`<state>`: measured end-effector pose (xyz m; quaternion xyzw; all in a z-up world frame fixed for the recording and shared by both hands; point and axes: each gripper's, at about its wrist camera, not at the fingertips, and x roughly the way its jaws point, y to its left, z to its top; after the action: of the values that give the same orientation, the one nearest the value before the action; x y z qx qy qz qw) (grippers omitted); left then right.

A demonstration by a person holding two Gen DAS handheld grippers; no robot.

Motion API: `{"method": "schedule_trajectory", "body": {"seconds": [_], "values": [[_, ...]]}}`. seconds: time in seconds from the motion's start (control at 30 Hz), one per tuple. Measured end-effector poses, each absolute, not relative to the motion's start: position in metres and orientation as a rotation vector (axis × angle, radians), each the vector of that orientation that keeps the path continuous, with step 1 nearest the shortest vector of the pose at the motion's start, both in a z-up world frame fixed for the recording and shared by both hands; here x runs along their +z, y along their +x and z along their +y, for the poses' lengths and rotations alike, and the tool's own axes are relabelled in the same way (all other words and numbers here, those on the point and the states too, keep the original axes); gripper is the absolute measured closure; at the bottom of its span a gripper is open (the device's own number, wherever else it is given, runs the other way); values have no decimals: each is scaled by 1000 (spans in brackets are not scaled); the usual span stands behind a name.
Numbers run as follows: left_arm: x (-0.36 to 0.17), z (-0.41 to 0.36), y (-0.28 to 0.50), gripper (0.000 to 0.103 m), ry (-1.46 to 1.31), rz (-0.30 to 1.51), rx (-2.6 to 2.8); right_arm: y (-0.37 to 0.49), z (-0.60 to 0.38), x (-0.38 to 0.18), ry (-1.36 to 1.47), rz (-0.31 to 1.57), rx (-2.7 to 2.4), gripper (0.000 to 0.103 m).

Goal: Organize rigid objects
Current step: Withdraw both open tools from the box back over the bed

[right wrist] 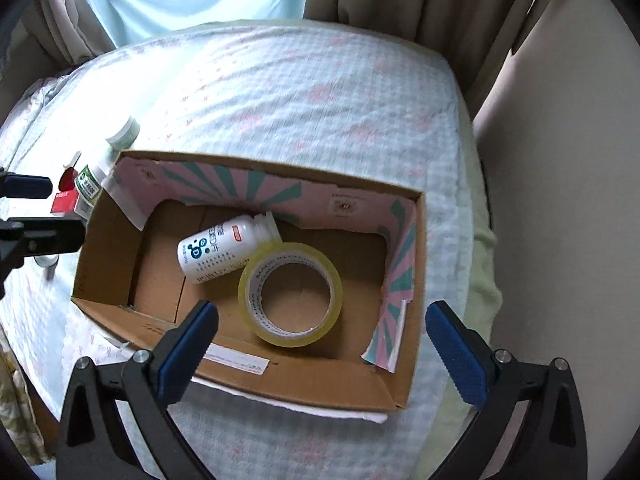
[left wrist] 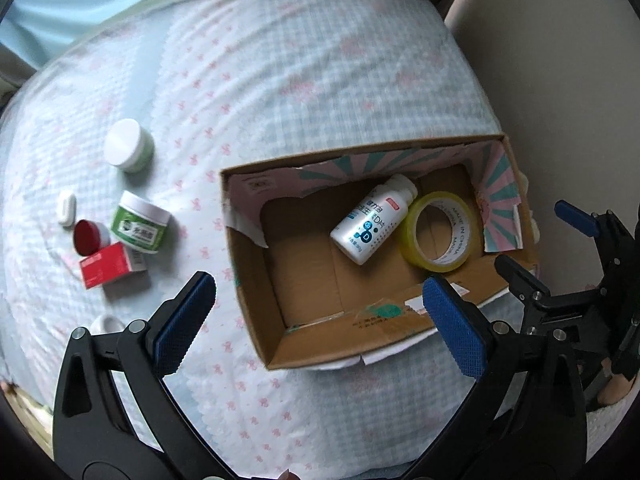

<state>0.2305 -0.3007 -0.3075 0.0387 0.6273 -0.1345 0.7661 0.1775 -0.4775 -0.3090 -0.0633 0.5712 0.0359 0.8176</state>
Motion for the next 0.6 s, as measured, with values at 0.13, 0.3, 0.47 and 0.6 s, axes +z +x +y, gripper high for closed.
{"method": "schedule_trajectory", "body": {"seconds": [0.13, 0.3, 0.47, 0.6], "values": [[-284, -284, 214, 0, 71, 1318, -269, 172, -470, -287, -115, 1184, 73, 0], [-256, -255, 189, 0, 57, 1271, -231, 160, -449, -257, -143, 1125, 56, 0], [-230, -210, 162, 0, 18, 1220, -186, 147, -417, -230, -178, 1082, 77, 0], [-214, -164, 137, 0, -13, 1193, -194, 138, -388, -214, -184, 1067, 102, 0]]}}
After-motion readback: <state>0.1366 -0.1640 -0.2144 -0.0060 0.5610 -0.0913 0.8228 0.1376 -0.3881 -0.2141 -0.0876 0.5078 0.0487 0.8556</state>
